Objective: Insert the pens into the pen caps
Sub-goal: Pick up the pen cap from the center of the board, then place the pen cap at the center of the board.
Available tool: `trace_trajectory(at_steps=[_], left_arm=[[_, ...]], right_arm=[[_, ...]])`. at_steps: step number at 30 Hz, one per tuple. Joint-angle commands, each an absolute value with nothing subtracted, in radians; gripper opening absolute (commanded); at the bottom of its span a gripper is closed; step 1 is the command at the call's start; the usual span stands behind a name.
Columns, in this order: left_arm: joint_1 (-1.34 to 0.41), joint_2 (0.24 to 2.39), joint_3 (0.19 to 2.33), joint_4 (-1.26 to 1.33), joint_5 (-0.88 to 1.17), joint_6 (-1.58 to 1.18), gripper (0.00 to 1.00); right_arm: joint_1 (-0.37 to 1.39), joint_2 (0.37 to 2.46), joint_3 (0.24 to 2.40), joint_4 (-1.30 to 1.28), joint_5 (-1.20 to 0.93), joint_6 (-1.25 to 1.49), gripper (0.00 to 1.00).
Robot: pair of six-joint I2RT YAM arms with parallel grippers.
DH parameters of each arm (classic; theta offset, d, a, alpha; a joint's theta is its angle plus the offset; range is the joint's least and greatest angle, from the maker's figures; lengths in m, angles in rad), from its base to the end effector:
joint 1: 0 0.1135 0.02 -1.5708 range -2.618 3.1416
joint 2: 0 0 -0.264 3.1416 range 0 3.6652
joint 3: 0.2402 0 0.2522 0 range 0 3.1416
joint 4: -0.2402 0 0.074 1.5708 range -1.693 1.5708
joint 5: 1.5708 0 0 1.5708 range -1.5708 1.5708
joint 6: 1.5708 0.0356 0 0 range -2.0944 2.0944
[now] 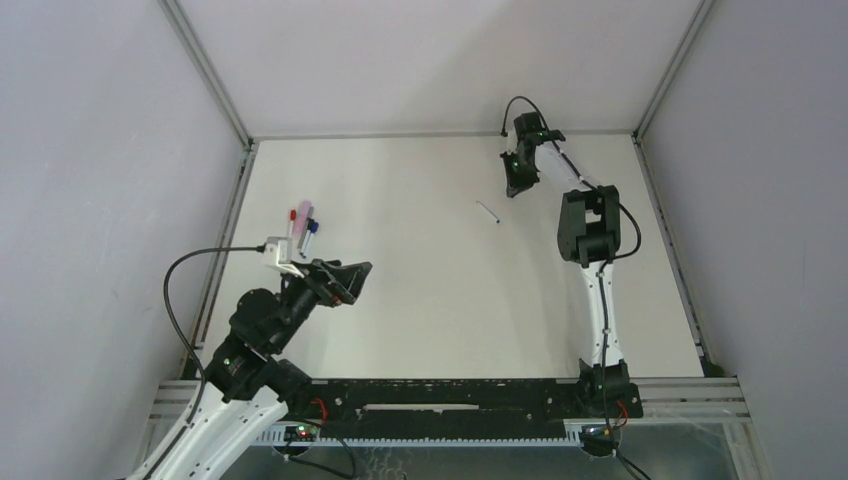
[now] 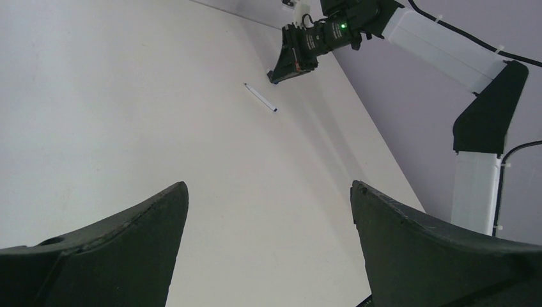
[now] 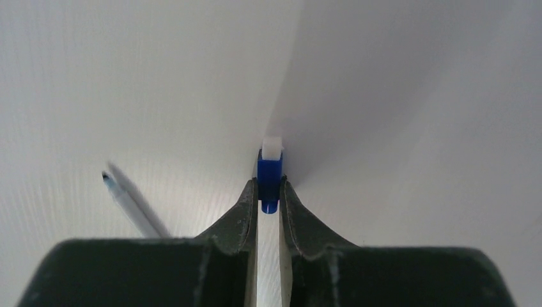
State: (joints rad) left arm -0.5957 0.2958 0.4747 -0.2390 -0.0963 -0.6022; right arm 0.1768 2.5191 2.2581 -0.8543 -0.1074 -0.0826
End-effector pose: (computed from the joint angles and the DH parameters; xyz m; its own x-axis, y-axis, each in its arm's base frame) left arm 0.0906 -0.0572 0.2865 -0.3123 -0.4694 -0.8259 0.3666 0.7425 -0.5607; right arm 0.5257 0.0978 0.1639 -0.8628 -0.2375 -0.4464 -0.2935 0.9541 0.0596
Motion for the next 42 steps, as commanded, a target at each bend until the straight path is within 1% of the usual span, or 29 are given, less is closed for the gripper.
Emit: trace_trajectory(at_steps=[1, 6, 9, 12, 14, 16, 25, 30, 34, 36, 38, 42], left_arm=[[-0.6, 0.281, 0.454, -0.217, -0.062, -0.628, 1.0], [-0.6, 0.256, 0.396, -0.155, -0.026, -0.66, 1.0], [-0.6, 0.227, 0.342, -0.09, -0.008, -0.689, 1.0], [-0.599, 0.2, 0.3, -0.048, -0.008, -0.717, 1.0], [-0.6, 0.184, 0.276, -0.025, 0.019, -0.739, 1.0], [-0.6, 0.172, 0.256, -0.006, 0.027, -0.753, 1.0], [-0.6, 0.097, 0.208, -0.005, 0.03, -0.792, 1.0], [-0.6, 0.078, 0.189, -0.005, 0.021, -0.805, 1.0], [-0.6, 0.085, 0.185, -0.004, 0.027, -0.811, 1.0], [-0.6, 0.089, 0.184, 0.01, 0.029, -0.811, 1.0], [-0.6, 0.09, 0.183, 0.024, 0.031, -0.813, 1.0], [-0.6, 0.089, 0.181, 0.029, 0.034, -0.815, 1.0]], right_arm=[[0.182, 2.371, 2.087, -0.84, -0.144, -0.151, 0.06], [0.187, 2.139, 1.795, -0.715, -0.283, -0.223, 0.05], [0.193, 2.015, 1.653, -0.723, -0.459, -0.314, 0.06], [0.234, 1.906, 1.505, -0.735, -0.589, -0.431, 0.07], [0.292, 1.847, 1.39, -0.716, -0.57, -0.49, 0.08], [0.362, 1.824, 1.332, -0.705, -0.497, -0.517, 0.1], [0.553, 1.878, 1.319, -0.687, -0.321, -0.396, 0.13], [0.611, 1.91, 1.319, -0.68, -0.238, -0.368, 0.19], [0.621, 1.939, 1.319, -0.679, -0.216, -0.367, 0.23], [0.622, 1.941, 1.319, -0.681, -0.209, -0.366, 0.27], [0.621, 1.933, 1.319, -0.682, -0.209, -0.369, 0.34], [0.614, 1.894, 1.322, -0.698, -0.236, -0.387, 0.44]])
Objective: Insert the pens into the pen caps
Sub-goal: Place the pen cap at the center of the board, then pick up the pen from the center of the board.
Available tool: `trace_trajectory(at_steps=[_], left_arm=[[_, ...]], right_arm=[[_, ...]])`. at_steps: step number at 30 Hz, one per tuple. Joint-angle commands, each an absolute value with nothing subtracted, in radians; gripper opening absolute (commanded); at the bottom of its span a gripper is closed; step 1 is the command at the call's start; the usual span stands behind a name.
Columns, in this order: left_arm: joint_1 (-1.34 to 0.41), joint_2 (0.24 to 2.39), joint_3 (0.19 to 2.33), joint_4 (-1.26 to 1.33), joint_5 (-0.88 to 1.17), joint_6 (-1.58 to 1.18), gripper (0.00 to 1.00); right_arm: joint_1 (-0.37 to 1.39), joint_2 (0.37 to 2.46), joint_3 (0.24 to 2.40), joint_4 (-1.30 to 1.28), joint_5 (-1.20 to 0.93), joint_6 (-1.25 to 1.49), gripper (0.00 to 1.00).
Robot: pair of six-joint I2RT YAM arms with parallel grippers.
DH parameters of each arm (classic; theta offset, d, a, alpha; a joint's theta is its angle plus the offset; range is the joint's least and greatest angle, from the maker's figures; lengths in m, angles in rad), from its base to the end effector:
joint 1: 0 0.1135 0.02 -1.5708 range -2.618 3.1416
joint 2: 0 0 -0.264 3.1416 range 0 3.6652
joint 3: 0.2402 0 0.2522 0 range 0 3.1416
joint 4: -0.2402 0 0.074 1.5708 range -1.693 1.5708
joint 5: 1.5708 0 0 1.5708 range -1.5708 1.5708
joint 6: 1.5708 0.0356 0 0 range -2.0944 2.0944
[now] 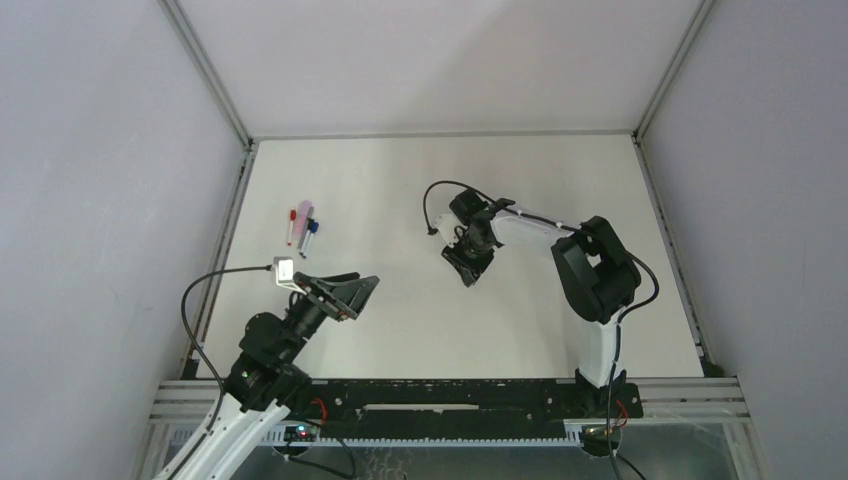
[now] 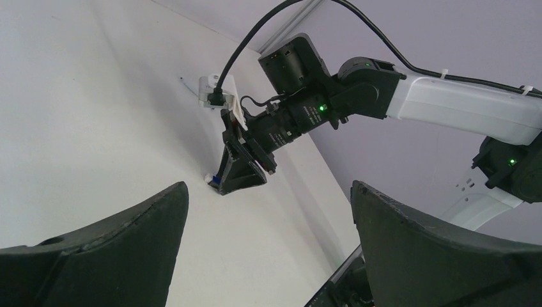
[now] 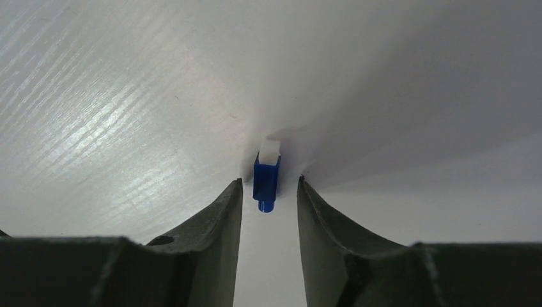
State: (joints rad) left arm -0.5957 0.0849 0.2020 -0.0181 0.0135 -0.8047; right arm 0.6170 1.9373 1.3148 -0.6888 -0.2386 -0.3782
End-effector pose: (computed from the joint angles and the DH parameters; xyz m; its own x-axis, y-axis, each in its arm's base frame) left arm 0.0844 -0.0578 0.2349 -0.3556 -0.6295 -0.6909 0.4557 0.5287 -0.7162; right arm 0.3022 0.2247 0.1609 -0.5068 -0.7994 -0.3228 -0.8595 0.4974 0.1175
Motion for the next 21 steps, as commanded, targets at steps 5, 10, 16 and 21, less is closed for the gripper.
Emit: trace_trajectory(at_steps=[5, 10, 16, 21], left_arm=[[-0.6, 0.089, 0.185, 0.034, 0.035, -0.801, 1.0], [-0.6, 0.108, 0.197, 0.064, 0.024, -0.763, 1.0], [-0.6, 0.161, 0.218, 0.111, 0.003, -0.661, 1.0], [-0.6, 0.202, 0.237, 0.12, -0.041, -0.597, 1.0]], right_arm=[[0.556, 1.796, 1.339, -0.715, -0.294, -0.406, 0.49], [0.478, 1.636, 1.338, -0.688, -0.387, -0.449, 0.5], [0.385, 1.475, 1.338, -0.531, -0.451, -0.514, 0.68], [0.323, 1.618, 1.476, -0.619, -0.503, -0.56, 0.88]])
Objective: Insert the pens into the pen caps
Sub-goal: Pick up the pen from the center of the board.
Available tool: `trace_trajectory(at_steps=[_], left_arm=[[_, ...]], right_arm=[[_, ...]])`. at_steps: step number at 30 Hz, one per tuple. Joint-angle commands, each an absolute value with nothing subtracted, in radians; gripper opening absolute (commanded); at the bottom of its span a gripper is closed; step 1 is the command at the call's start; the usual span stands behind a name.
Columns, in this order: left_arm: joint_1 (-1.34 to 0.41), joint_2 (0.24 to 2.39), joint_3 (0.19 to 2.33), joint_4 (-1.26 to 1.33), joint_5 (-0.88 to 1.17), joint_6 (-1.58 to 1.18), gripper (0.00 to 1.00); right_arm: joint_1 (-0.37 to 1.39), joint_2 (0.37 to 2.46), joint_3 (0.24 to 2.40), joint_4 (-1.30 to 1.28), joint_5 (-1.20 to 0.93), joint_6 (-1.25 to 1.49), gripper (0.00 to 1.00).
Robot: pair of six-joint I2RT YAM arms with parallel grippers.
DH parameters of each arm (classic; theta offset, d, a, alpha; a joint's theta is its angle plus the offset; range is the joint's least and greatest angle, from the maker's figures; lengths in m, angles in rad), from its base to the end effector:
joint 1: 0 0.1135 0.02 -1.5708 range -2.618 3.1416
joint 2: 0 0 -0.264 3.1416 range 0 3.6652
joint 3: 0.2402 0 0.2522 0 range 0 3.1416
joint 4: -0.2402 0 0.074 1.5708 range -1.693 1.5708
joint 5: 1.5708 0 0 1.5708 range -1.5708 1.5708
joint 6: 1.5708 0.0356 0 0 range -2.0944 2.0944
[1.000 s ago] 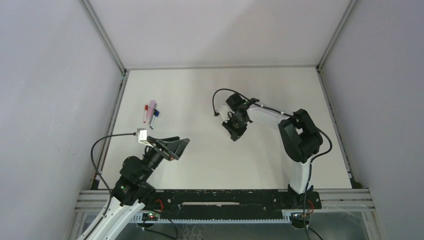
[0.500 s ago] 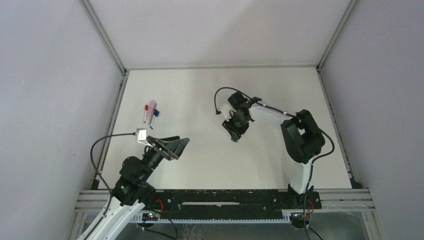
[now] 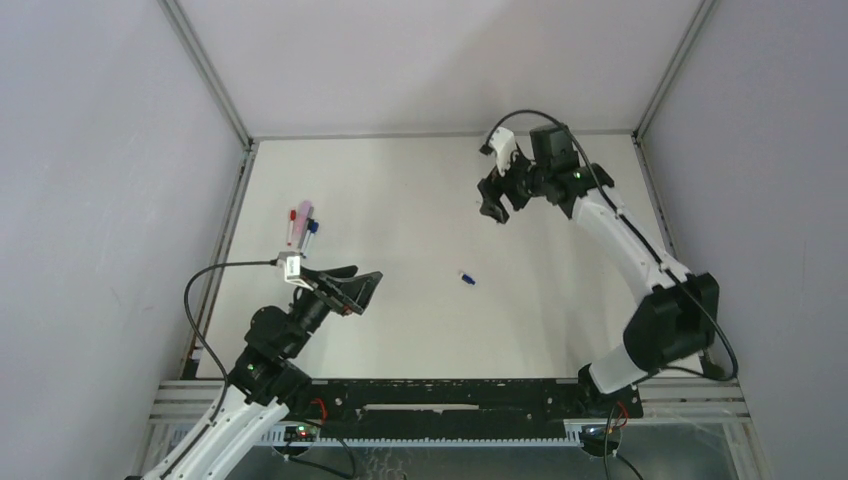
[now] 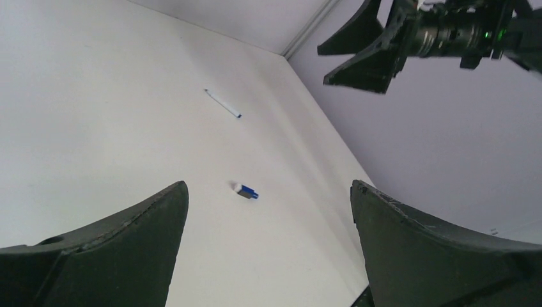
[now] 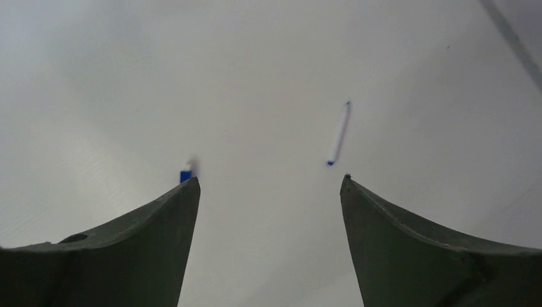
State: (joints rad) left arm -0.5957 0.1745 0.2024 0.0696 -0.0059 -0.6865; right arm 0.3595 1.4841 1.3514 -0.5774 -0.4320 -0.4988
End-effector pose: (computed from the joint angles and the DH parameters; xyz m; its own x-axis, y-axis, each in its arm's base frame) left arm 0.0931 -0.0628 0.2368 -0.2902 -0.5690 -0.7694 0.4813 0.6082 -0.6313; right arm 0.3023 0.1295 0.3343 -0.2409 -0.5546 -0.7965 -0.8335 0.5387 -0.1231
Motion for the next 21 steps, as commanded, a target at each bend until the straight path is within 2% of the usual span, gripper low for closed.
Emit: trace_trajectory(at_steps=[1, 4, 8, 15, 21], left_arm=[[-0.6, 0.206, 0.238, 0.12, -0.041, -0.591, 1.0], [-0.599, 0.208, 0.229, 0.12, -0.033, -0.597, 1.0], [-0.599, 0.192, 0.192, 0.138, -0.03, -0.616, 1.0], [-0.599, 0.176, 0.154, 0.179, -0.041, -0.64, 1.0], [-0.6, 0.183, 0.152, 0.178, -0.031, -0.664, 1.0]], right_arm=[[0.305, 1.687, 1.551, -0.679, -0.524, -0.545, 0.88], [0.25, 1.905, 1.746, -0.787, -0.55, -0.491, 0.78], [0.228, 2.053, 1.83, -0.796, -0.422, -0.466, 0.66], [0.229, 2.174, 1.9, -0.802, -0.318, -0.451, 0.62], [0.234, 2.286, 1.996, -0.861, -0.313, -0.442, 0.51]])
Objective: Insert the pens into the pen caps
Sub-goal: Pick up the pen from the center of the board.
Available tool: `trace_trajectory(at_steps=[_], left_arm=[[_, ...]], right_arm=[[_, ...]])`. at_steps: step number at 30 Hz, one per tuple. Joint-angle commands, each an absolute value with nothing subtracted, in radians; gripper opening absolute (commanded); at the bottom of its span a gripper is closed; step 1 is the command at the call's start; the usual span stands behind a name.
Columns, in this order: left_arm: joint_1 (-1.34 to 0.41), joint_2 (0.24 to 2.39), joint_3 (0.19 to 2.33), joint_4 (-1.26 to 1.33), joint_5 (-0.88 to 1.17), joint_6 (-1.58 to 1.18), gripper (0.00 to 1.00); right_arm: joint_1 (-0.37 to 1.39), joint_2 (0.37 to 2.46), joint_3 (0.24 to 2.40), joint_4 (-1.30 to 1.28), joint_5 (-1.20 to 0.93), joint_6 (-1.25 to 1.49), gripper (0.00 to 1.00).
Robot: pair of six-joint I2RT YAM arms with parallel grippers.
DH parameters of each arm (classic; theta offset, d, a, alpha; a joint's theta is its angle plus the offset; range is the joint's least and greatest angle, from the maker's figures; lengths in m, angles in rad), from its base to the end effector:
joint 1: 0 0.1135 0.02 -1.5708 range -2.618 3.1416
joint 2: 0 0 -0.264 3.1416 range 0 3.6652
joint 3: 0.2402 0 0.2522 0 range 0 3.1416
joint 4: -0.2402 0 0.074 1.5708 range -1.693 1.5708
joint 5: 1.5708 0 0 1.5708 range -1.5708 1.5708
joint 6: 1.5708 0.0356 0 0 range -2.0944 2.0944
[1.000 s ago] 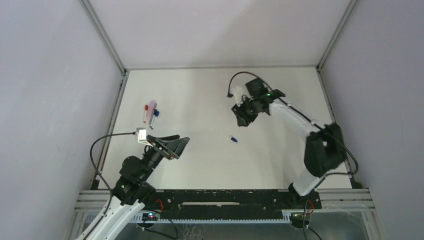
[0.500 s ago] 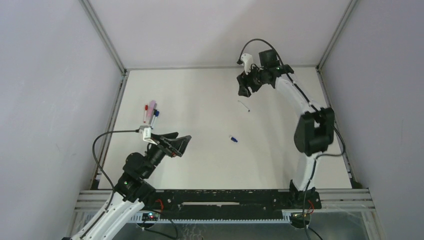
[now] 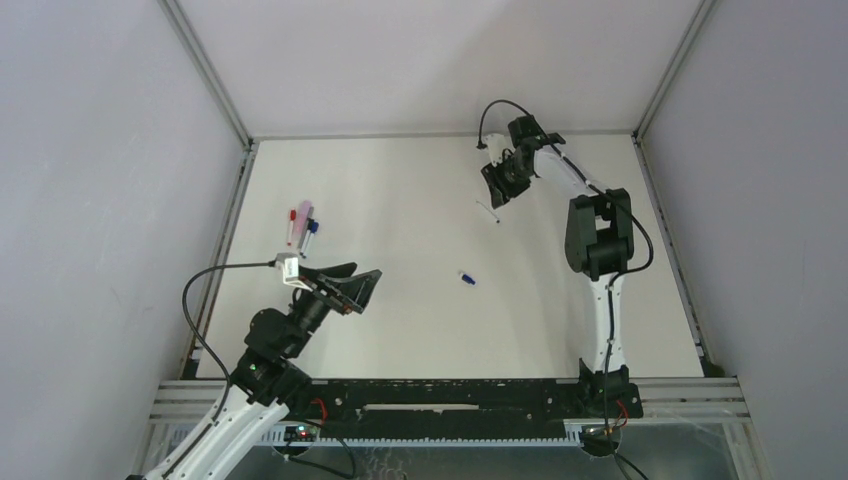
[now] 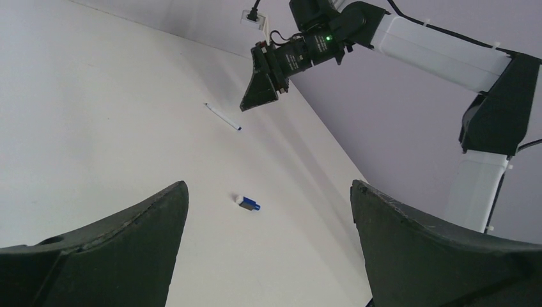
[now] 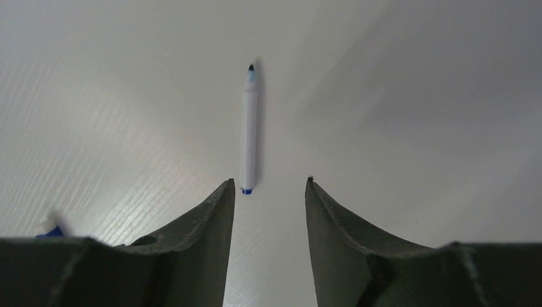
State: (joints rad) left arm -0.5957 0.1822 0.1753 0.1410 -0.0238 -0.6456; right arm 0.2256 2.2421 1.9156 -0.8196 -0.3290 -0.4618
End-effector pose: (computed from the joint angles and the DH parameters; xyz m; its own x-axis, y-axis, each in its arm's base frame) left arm 0.0951 -0.0635 0.2343 -0.2374 -0.5658 -0.7897 0.4990 0.6264 -0.5988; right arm 0.4651 0.1185 0.2004 -0.6429 -0.5802 -0.5001 -0.7014 0.7083 0.0800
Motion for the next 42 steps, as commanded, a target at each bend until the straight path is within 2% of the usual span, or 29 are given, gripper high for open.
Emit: trace_trajectory(at_steps=[1, 13, 17, 21, 24, 25, 31, 34, 38, 42], left_arm=[[-0.6, 0.184, 0.152, 0.177, -0.031, -0.667, 1.0], [-0.6, 0.182, 0.137, 0.179, -0.031, -0.685, 1.0], [-0.6, 0.184, 0.137, 0.184, -0.028, -0.692, 1.0], [-0.6, 0.186, 0.134, 0.192, -0.02, -0.707, 1.0], [-0.6, 0.196, 0.125, 0.218, -0.008, -0.729, 1.0], [-0.6, 0.201, 0.118, 0.234, -0.008, -0.739, 1.0], [-0.6, 0.287, 0.043, 0.44, 0.104, -0.864, 1.0], [-0.604, 0.349, 0.031, 0.521, 0.146, -0.918, 1.0], [-0.648, 0.374, 0.014, 0.61, 0.119, -0.942, 1.0], [-0.73, 0.396, 0.019, 0.687, 0.04, -0.919, 0.98]], right_arm=[[0.237, 2.303, 2.008, -0.864, -0.317, -0.439, 0.51], [0.276, 2.371, 2.053, -0.891, -0.295, -0.445, 0.46], [0.29, 2.397, 2.07, -0.903, -0.242, -0.446, 0.36], [0.298, 2.417, 2.079, -0.92, -0.217, -0.455, 0.22], [0.299, 2.426, 2.08, -0.931, -0.21, -0.462, 0.19], [0.299, 2.428, 2.079, -0.936, -0.209, -0.463, 0.19], [0.296, 2.415, 2.06, -0.958, -0.205, -0.477, 0.01], [0.278, 2.32, 1.996, -0.93, -0.293, -0.473, 0.0], [0.243, 2.106, 1.79, -0.82, -0.456, -0.456, 0.0], [0.193, 1.876, 1.588, -0.73, -0.724, -0.39, 0.0]])
